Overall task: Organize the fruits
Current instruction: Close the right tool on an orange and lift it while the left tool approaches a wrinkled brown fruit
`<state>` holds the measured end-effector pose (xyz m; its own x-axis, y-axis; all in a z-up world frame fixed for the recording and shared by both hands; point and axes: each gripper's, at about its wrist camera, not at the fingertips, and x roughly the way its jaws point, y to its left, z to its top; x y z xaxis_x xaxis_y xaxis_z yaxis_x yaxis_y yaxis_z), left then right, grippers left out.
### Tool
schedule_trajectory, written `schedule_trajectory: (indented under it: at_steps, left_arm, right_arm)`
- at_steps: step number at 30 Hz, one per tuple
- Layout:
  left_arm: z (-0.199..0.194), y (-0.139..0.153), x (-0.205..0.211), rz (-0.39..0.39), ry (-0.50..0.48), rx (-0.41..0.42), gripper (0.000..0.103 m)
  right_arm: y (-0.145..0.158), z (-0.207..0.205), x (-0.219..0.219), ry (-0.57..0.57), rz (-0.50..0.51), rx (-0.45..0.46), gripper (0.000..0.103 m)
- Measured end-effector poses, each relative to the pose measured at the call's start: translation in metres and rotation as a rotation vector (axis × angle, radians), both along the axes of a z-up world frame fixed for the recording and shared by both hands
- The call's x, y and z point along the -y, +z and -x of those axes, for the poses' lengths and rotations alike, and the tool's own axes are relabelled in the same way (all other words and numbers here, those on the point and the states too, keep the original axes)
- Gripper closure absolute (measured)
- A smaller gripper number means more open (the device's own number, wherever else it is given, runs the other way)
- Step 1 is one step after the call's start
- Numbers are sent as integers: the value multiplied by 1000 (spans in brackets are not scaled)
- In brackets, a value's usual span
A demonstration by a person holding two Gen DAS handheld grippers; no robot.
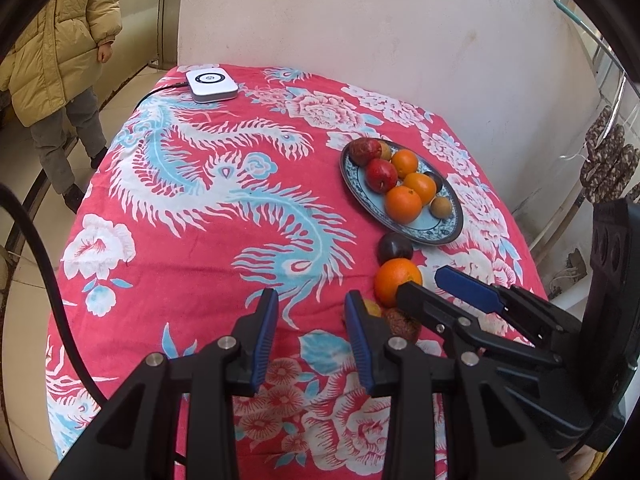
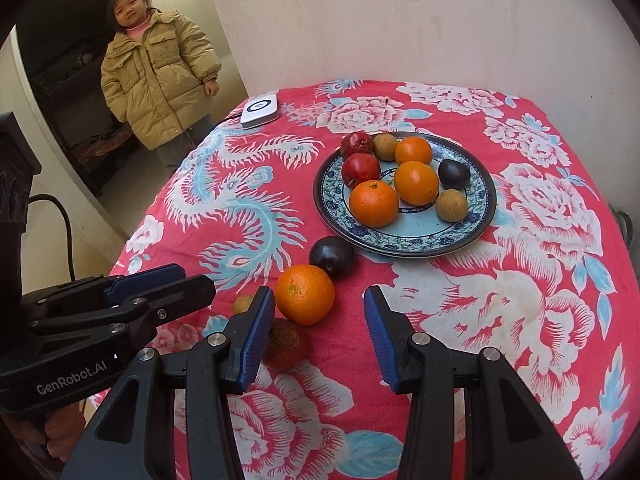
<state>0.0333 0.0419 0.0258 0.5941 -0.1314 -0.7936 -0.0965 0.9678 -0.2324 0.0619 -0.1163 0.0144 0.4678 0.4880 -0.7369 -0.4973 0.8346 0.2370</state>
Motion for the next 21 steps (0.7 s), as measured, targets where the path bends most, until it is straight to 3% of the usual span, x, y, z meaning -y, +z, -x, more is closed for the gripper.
schedule_trajectory:
  at_steps: [4, 10, 21]
  left_arm:
    - [1, -2, -5, 13, 4, 2, 67]
    - [-1, -4, -8, 23, 3, 1, 67]
    - [1, 0, -4, 20, -12, 14, 67]
  right_arm:
    - [-3, -2, -8, 24, 29, -8, 55]
    - [-6, -4, -14, 44, 44, -14, 67]
    - [9, 1, -4, 30, 5, 34, 68]
